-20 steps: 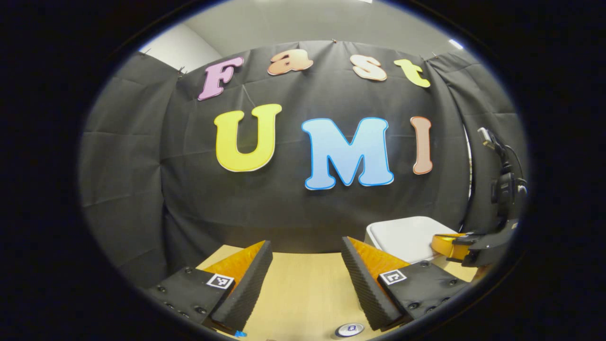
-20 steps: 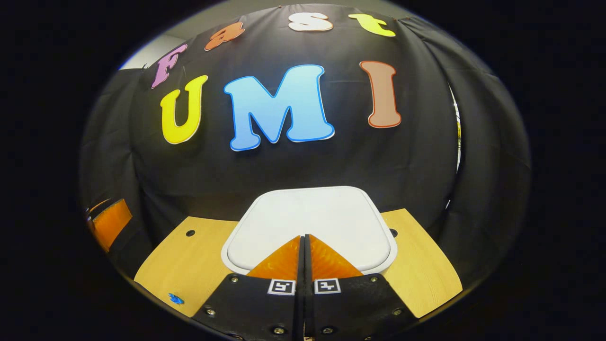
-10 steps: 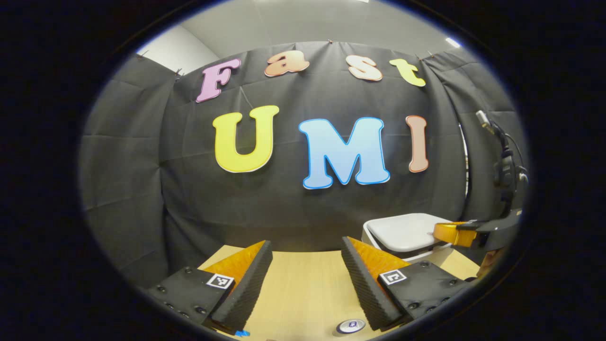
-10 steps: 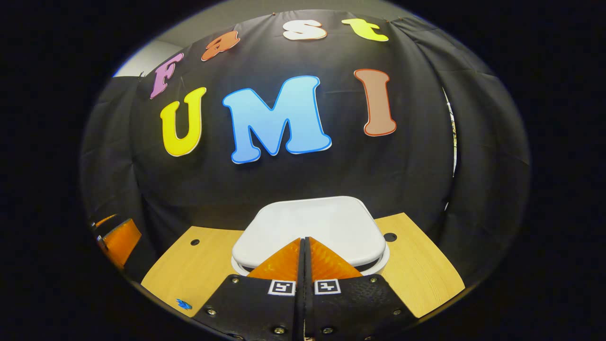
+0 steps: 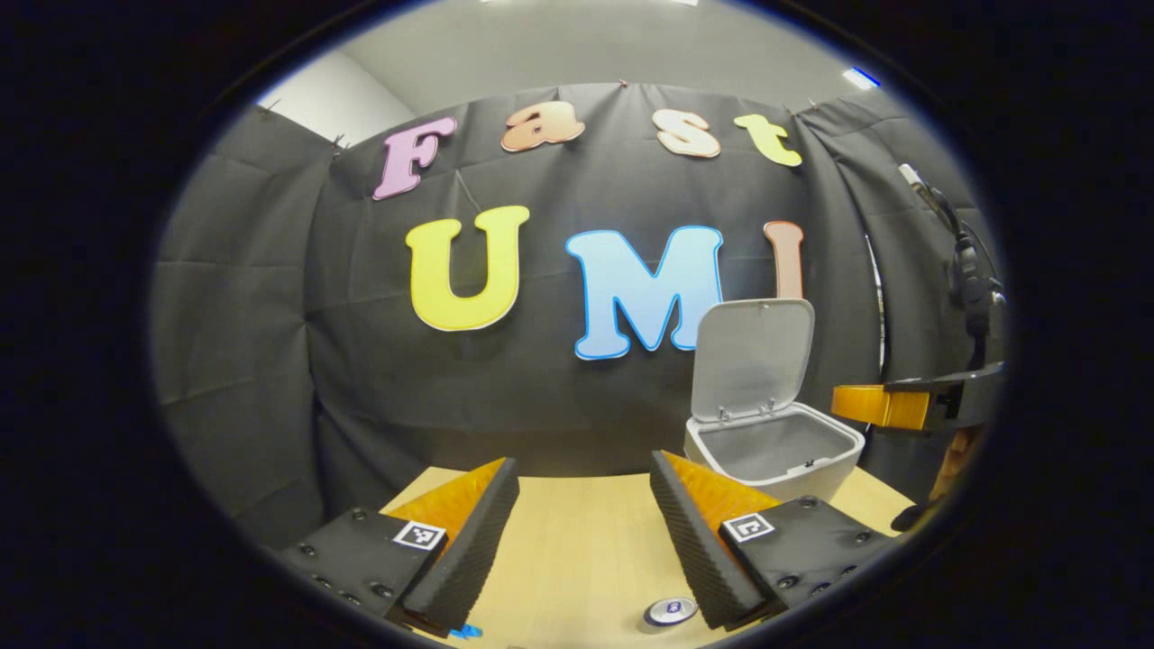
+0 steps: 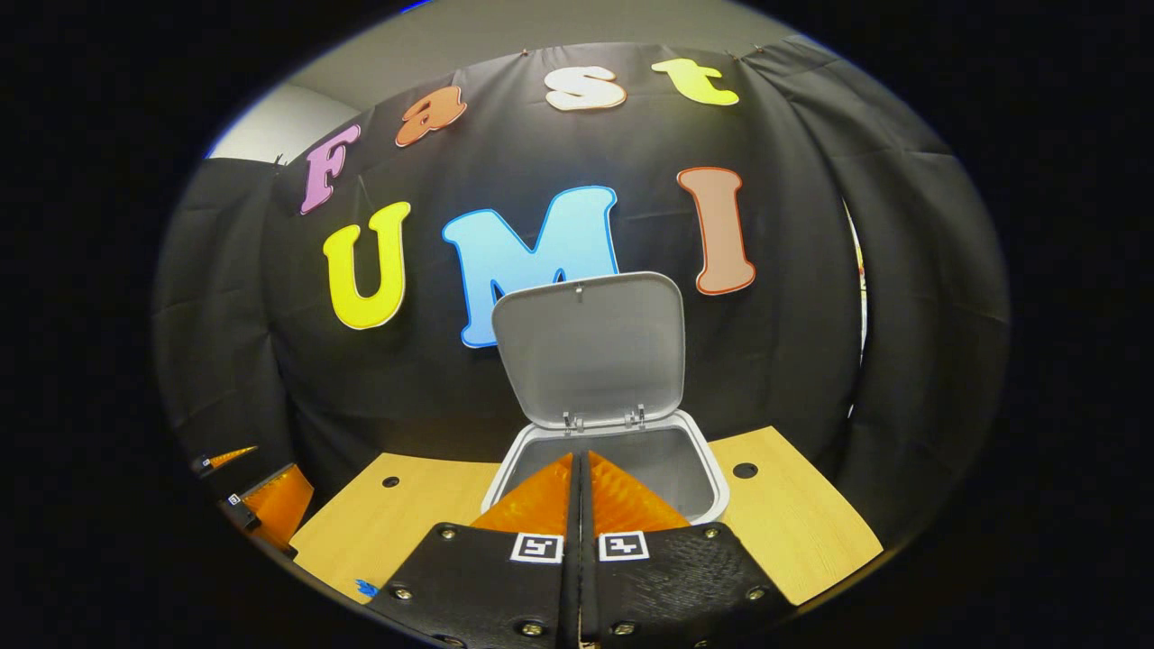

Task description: Press the lid of the desktop garbage bin to open it, pick up the crumpled paper on the desktop and throw it into the bin, then pick up the pop can on the desktop and drop it into the bin, and finally close the garbage bin lid.

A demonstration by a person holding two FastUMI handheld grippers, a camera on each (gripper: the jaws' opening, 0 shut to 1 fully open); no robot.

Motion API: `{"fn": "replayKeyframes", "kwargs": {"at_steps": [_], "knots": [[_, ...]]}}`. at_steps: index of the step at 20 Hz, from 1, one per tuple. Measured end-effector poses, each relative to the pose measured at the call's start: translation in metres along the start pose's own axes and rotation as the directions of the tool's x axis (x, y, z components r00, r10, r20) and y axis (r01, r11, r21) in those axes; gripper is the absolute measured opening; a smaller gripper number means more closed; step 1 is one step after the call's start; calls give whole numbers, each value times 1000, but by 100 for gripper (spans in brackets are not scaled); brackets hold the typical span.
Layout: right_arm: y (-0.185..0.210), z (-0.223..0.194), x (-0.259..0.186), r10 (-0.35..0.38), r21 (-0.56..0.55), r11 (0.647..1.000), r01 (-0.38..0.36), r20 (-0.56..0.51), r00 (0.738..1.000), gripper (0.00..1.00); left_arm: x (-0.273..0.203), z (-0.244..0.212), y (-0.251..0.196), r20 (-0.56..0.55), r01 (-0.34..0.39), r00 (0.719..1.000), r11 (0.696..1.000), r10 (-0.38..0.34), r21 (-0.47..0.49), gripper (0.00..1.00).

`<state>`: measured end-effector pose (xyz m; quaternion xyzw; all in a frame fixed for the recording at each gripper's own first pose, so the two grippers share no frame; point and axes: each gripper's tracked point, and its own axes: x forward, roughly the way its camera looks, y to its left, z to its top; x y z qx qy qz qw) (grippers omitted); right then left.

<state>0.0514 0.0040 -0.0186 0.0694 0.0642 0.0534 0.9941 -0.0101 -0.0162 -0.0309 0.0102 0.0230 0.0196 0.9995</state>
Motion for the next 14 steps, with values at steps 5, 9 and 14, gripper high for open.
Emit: {"fn": "replayKeyframes", "kwargs": {"at_steps": [5,9,14], "knots": [[1,-3,-2,0,2,1000,0,-3,1000,0,-5,-1,5,4,-2,1000,1000,2,-2,100],[1,-4,-1,-2,0,1000,2,-7,1000,0,0,-12,15,-11,-11,1000,1000,11,-16,96],[0,-10,3,-1,4,1000,1,-25,1000,0,5,-35,41,-41,-46,998,998,45,-34,96]]}}
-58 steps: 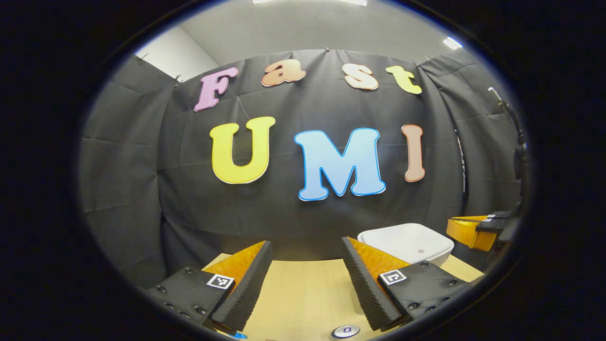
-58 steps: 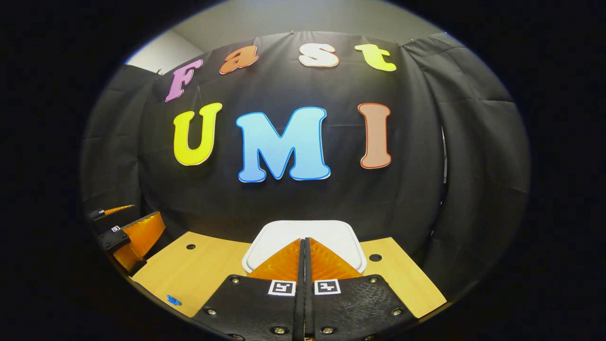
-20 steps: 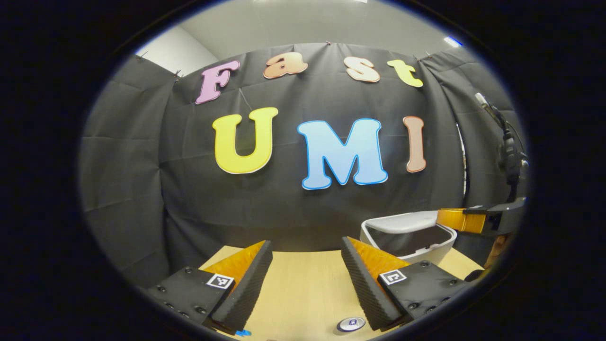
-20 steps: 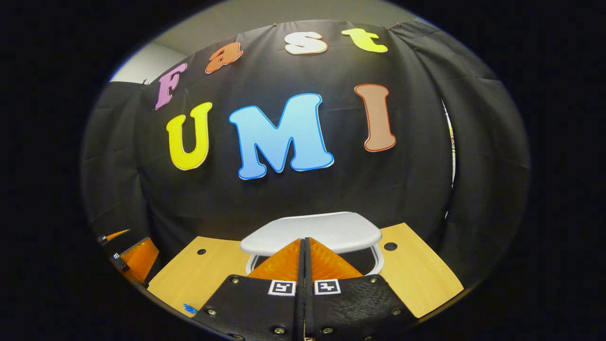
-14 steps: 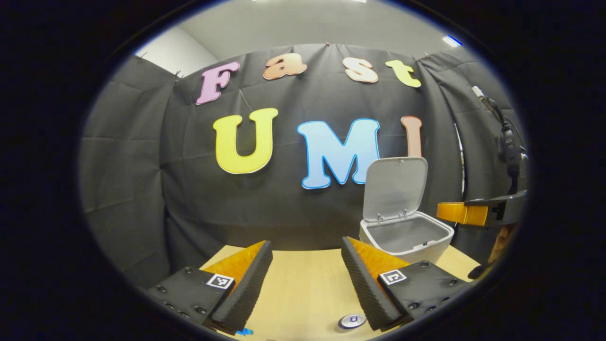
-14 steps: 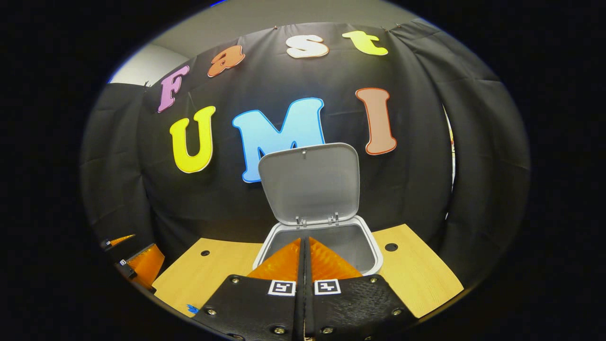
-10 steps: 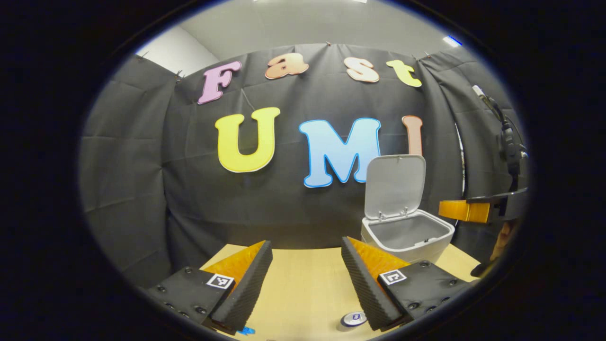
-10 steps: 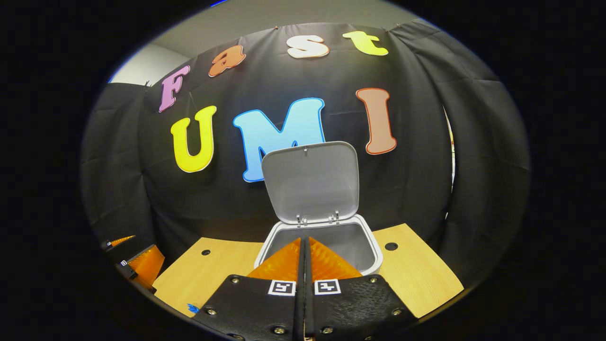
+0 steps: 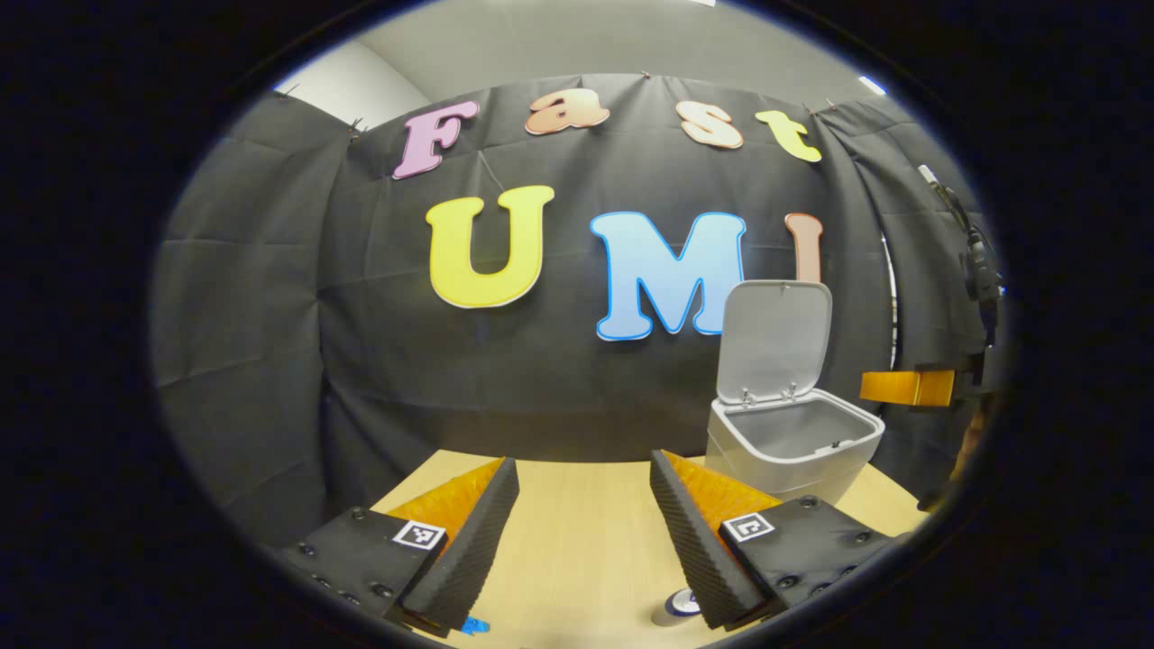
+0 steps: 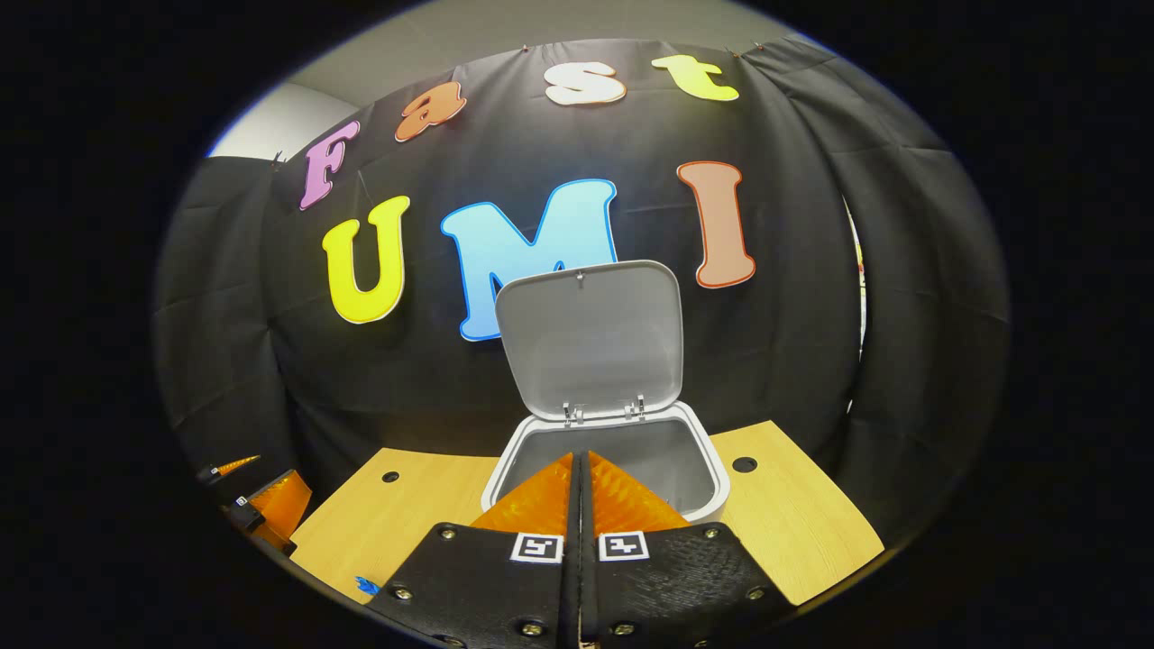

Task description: Press the lid of the desktop garbage bin to open it, pick up the crumpled paper on the desktop and throw it into the bin, then pick up the pop can on the desktop and drop it into the bin, and finally close the garbage bin lid.

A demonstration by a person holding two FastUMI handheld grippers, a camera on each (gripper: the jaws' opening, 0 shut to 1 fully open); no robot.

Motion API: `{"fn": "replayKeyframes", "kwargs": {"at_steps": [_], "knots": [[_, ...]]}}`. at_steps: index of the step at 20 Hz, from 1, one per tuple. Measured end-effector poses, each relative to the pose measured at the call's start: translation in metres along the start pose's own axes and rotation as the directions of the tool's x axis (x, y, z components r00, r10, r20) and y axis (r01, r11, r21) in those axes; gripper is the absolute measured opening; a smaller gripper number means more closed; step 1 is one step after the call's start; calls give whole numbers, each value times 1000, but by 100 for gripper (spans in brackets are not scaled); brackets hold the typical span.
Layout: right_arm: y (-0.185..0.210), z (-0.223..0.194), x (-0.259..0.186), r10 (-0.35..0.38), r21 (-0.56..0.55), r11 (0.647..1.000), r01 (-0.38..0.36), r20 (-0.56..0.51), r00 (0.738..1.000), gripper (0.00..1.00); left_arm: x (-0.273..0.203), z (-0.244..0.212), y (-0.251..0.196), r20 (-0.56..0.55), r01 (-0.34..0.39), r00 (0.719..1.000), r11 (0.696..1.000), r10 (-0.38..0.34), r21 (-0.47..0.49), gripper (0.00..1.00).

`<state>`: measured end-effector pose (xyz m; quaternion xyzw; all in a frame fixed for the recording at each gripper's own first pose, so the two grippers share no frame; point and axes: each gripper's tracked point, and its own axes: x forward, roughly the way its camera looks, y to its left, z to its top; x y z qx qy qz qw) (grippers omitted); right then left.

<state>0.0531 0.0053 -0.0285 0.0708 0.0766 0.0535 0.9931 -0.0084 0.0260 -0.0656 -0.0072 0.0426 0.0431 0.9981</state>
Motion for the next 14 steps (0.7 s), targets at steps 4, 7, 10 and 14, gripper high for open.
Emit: {"fn": "replayKeyframes", "kwargs": {"at_steps": [4,7,10,14], "knots": [[1,-7,5,6,-12,1000,-6,-18,1000,0,2,-43,30,-72,-45,996,999,46,6,96],[3,-12,8,14,-25,1000,-15,-33,999,0,3,-86,54,-146,-81,986,997,79,-6,96],[3,-16,11,17,-33,999,-18,-48,999,0,1,-129,76,-229,-115,968,993,103,-40,100],[2,-27,13,20,-50,998,-24,-78,997,0,0,-187,100,-328,-156,934,988,141,-21,96]]}}
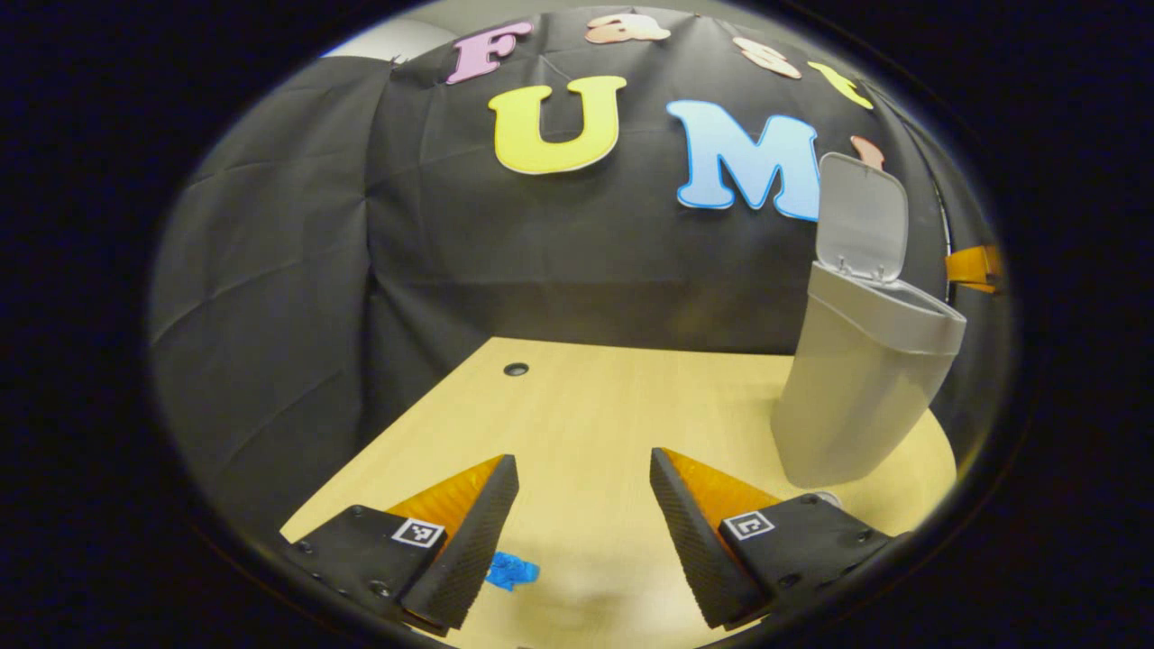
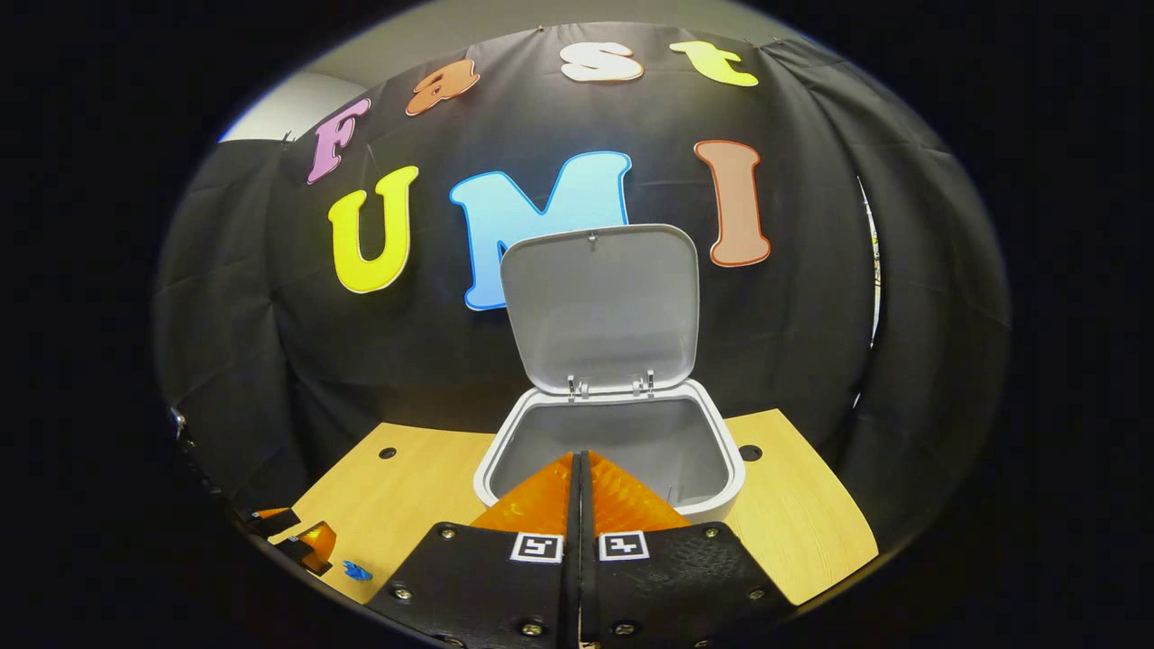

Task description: Press the lid of the desktop garbage bin to open it, pick up the crumpled paper on the desktop and throw it into the bin, then pick up the pop can on the desktop and drop it into the bin, and finally close the garbage bin lid.

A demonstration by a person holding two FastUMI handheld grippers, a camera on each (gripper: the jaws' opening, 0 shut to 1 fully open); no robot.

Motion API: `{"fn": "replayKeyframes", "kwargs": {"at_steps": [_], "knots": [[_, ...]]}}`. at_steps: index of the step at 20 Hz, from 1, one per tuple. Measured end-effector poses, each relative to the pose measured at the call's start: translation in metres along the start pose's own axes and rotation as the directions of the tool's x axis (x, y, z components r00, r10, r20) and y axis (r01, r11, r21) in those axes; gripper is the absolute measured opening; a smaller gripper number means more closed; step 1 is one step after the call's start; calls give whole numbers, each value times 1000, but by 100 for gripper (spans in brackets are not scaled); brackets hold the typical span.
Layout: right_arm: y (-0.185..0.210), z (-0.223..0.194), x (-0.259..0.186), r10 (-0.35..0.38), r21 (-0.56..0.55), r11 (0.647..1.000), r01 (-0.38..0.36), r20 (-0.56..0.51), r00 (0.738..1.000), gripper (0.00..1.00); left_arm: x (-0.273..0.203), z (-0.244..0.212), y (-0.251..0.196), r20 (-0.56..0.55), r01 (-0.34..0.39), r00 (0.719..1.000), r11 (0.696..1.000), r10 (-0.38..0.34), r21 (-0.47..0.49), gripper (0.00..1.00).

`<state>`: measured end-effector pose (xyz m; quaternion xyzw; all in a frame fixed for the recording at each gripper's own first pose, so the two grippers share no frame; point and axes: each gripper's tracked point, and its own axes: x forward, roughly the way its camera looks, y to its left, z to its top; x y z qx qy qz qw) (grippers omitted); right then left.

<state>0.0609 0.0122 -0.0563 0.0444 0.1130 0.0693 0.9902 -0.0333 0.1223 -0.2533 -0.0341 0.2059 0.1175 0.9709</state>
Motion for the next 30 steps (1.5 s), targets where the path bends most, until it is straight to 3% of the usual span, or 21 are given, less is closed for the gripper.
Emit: {"fn": "replayKeyframes", "kwargs": {"at_steps": [3,4,6,9,12,23,24,26,30], "knots": [[-1,-5,1,2,-7,1000,-2,-18,1000,0,-1,-36,12,-60,-13,998,1000,13,1,92],[-1,-9,1,4,-9,1000,-4,-26,1000,0,0,-48,14,-82,-23,996,1000,23,7,97],[1,-15,3,11,-10,1000,-12,-44,999,0,0,-71,16,-121,-36,992,999,38,17,92],[4,-22,2,25,-20,999,-27,-66,998,0,1,-101,16,-178,-42,983,999,45,19,100],[5,-27,2,31,-27,999,-33,-77,997,0,-1,-128,22,-219,-63,974,998,66,20,97],[5,-34,-2,37,-54,998,-43,-108,993,0,9,-170,58,-283,-182,943,983,176,7,100],[3,-34,-4,33,-61,997,-40,-110,993,0,11,-175,63,-291,-199,937,980,193,9,96],[0,-35,-6,24,-67,997,-32,-112,993,0,15,-181,65,-304,-200,933,980,192,3,100],[-7,-35,-10,2,-67,998,-10,-112,994,0,18,-182,64,-319,-188,931,982,178,-2,97]]}}
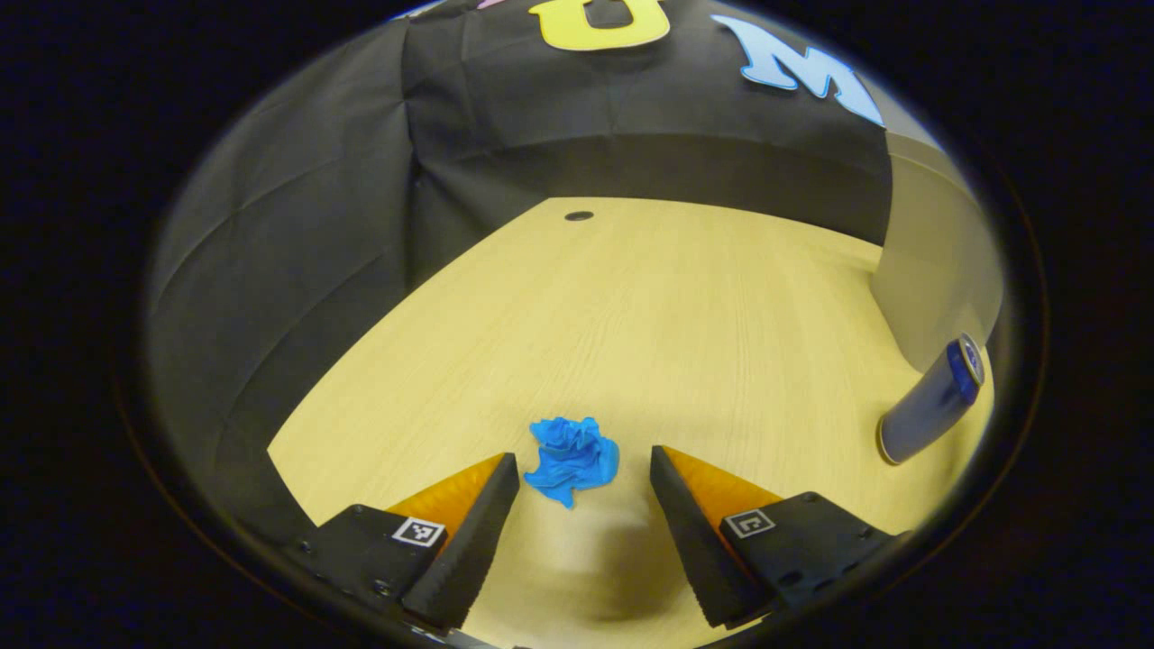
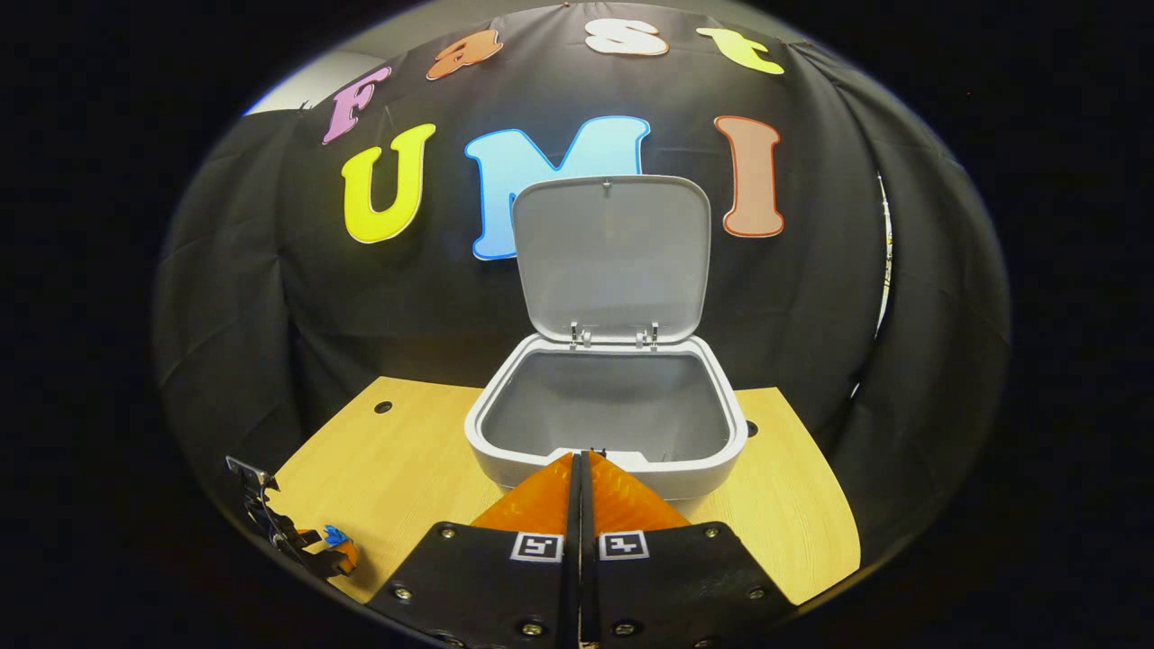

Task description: Press the lid of the desktop garbage bin to open it, pick up the crumpled paper on the desktop and throw it into the bin, then pick up the pop can on the desktop and drop it into the bin, and finally close the garbage bin lid.

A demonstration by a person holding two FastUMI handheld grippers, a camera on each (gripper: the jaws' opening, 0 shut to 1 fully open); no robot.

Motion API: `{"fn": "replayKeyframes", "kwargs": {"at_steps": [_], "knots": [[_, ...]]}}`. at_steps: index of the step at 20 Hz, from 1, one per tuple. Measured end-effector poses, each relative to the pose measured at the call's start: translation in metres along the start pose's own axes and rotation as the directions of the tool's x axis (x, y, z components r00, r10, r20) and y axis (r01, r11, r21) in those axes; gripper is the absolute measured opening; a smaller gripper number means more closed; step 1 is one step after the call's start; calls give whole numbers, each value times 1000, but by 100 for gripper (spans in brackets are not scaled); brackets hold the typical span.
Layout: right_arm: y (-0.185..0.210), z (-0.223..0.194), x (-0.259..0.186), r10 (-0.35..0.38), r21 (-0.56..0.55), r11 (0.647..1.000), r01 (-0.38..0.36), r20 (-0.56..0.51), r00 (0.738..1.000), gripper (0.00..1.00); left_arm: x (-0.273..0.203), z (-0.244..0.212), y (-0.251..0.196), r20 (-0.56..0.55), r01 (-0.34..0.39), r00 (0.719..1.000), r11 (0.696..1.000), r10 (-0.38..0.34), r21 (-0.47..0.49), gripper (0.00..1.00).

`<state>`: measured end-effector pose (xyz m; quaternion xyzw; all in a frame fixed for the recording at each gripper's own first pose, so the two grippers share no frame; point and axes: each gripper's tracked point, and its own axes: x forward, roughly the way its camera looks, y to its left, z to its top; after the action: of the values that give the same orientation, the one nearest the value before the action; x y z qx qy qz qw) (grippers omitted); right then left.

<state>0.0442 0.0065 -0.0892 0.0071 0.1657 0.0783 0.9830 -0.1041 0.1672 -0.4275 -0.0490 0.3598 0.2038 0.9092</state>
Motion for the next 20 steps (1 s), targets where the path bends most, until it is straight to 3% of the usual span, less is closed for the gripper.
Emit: {"fn": "replayKeyframes", "kwargs": {"at_steps": [6,7,9,13,14,15,18,20], "knots": [[-13,-5,-5,-30,8,1000,30,-14,999,0,2,-1,-1,-7,6,1000,1000,-5,7,97],[-16,-6,-6,-37,9,999,37,-17,999,0,2,-1,-1,-10,4,1000,1000,-4,7,91],[-19,-8,-6,-43,14,999,43,-22,999,0,1,-1,-2,-16,5,1000,1000,-4,4,96],[-25,-12,-3,-50,21,999,51,-39,998,1,-1,13,-7,-19,6,1000,1000,-6,-10,91],[-26,-14,-3,-52,19,998,53,-42,998,0,-2,22,-12,-18,18,1000,1000,-18,-13,96],[-28,-15,-2,-53,21,998,54,-44,998,1,-4,34,-20,-20,30,999,999,-31,-18,90],[-30,-17,-1,-54,25,998,55,-45,998,0,-13,75,-35,-21,34,999,999,-34,-35,46],[-31,-19,-1,-51,24,998,52,-46,998,0,-20,104,-39,-18,30,999,999,-31,-38,46]]}}
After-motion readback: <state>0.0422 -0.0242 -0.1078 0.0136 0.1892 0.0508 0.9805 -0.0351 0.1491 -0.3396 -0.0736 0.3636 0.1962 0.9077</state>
